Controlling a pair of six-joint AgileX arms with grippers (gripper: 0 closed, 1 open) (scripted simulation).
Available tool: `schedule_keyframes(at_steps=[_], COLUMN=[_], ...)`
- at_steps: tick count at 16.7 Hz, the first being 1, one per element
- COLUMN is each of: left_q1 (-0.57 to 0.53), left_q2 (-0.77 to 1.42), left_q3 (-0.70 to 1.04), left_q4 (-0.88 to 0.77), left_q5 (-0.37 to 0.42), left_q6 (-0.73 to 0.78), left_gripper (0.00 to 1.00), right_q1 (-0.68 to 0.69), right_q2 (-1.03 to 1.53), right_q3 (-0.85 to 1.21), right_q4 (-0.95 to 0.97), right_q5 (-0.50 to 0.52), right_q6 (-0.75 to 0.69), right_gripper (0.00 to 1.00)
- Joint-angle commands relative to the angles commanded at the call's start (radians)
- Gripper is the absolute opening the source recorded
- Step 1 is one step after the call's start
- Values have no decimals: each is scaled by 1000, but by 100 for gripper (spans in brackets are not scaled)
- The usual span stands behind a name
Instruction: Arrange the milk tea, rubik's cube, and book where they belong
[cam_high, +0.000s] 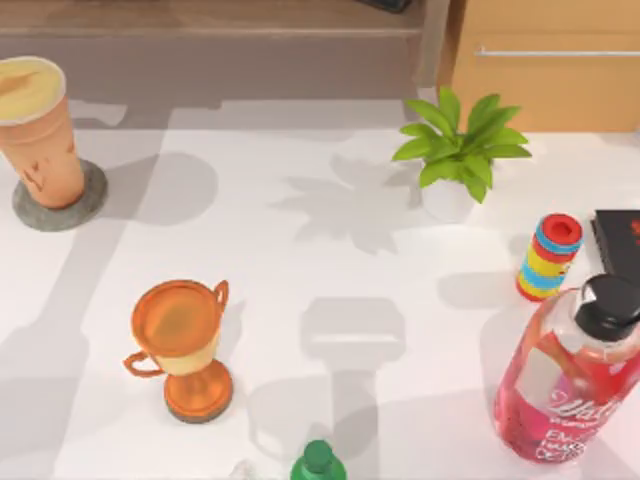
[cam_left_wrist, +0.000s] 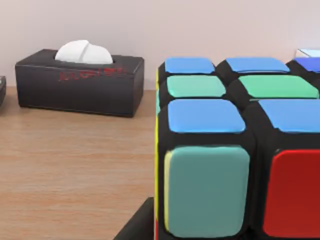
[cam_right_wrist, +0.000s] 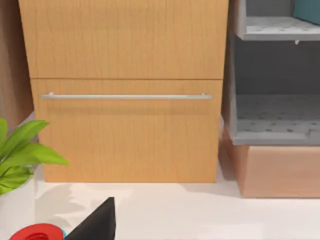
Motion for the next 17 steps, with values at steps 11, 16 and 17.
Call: schedule_keyframes(at_steps=[11, 16, 17], left_q1=[68, 73, 70], left_q2=[3, 89, 116], left_q3=[-102, 48, 87], left_q4=[127, 177, 176], left_q5=[-31, -63, -63], left_q6=[60, 52, 50], left_gripper=[0, 0, 0], right_q1=[0, 0, 0], right_q2=[0, 0, 0], right_q3=[0, 0, 0], right_q4=[0, 0, 0], right_q5=[0, 0, 0], right_q6=[0, 0, 0], right_gripper=[100, 100, 100])
